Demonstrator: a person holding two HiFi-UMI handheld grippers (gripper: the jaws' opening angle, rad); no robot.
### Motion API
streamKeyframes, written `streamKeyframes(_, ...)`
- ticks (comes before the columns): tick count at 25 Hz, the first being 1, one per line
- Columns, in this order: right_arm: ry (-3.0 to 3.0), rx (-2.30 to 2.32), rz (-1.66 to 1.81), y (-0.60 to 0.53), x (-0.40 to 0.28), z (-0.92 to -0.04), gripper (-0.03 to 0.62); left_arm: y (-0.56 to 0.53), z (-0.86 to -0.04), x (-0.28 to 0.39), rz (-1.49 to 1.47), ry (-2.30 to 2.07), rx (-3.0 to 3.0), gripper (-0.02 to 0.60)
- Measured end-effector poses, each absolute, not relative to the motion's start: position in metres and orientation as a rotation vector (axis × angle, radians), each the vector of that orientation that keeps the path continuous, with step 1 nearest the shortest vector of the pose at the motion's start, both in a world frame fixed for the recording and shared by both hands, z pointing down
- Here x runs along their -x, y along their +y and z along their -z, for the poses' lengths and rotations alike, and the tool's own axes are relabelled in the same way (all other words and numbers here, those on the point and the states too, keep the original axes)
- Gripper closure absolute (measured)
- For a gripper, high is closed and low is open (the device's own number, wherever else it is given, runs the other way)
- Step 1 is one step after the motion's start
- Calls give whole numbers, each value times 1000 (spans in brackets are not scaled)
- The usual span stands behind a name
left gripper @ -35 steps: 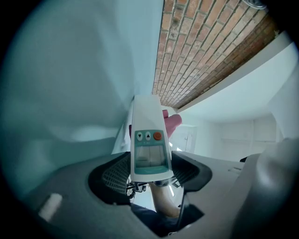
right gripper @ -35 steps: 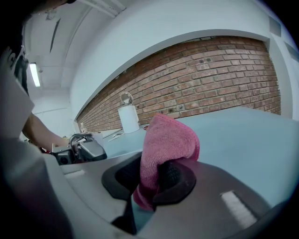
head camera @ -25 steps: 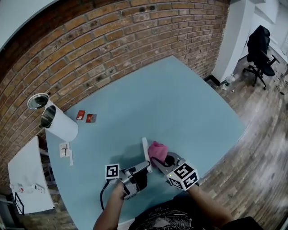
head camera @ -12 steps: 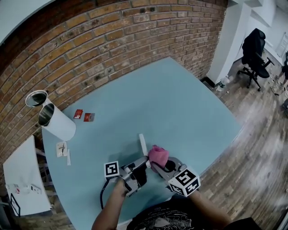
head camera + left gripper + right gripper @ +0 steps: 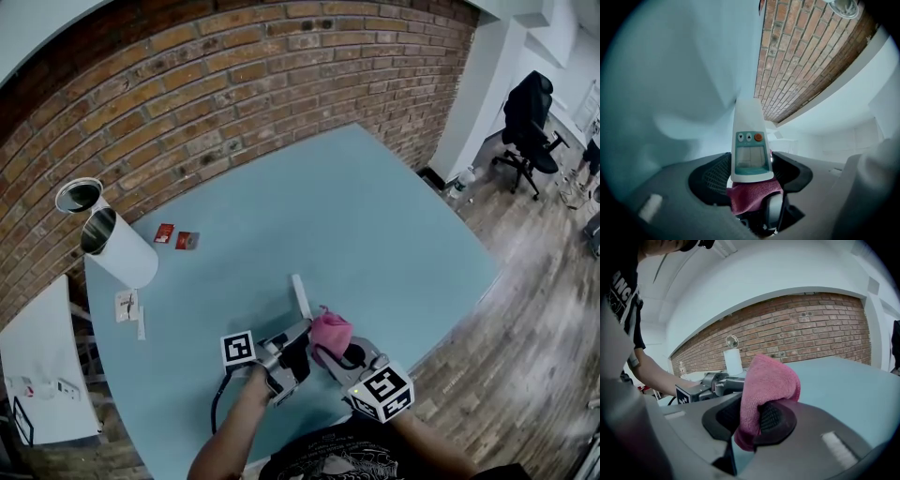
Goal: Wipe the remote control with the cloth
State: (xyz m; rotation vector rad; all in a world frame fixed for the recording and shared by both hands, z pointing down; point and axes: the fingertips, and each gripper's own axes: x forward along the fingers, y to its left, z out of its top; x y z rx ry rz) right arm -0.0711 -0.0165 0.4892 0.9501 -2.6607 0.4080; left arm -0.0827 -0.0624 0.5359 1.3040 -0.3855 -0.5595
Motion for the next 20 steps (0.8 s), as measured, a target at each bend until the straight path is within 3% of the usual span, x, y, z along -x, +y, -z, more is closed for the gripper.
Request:
streamKeyframes(6, -2673, -943, -414, -12, 77, -489, 530, -59, -540, 88, 469, -417, -1353, 313)
streamKeyframes(20, -2661, -1038, -556, -38, 48, -499, 530, -26, -570, 133, -500, -472, -1773, 314)
